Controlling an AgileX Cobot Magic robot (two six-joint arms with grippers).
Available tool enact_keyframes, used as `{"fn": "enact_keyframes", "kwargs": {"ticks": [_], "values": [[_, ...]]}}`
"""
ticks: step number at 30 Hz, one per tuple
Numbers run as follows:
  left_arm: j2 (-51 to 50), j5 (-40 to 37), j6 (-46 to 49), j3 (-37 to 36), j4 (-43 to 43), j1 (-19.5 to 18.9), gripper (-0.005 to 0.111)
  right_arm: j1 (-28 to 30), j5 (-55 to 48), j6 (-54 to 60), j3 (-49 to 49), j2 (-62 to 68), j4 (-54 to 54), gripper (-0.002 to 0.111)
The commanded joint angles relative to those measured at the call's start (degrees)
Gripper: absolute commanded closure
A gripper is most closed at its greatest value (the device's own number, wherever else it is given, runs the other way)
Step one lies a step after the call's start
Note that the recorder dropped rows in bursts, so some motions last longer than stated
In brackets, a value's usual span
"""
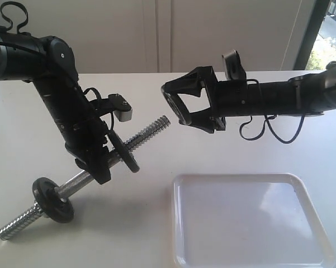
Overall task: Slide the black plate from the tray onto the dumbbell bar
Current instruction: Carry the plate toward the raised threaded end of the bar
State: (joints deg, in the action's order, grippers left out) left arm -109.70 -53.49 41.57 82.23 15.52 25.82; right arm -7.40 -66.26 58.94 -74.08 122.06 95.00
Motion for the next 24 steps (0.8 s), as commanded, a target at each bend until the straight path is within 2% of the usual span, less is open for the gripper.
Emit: {"fn": "enact_keyframes", "kwargs": {"ticks": [1,16,24], "values": [[3.07,-2.50,-0.25,1.05,5.00,0.11,0.107,0.61,-3.70,-0.66,-0.66,-0.86,3.86,0.108],[3.07,-1.69,-0.25,1.05,5.00,0.11,0.107,0.48,-3.70,-1.71,-0.66,-0.86,-0.65,0.108],[3.07,-1.34,-0.25,1.05,5.00,0.11,0.107,-1.70,-3.70,-2.52,-0.66,-0.86,-0.65,0.108]]}}
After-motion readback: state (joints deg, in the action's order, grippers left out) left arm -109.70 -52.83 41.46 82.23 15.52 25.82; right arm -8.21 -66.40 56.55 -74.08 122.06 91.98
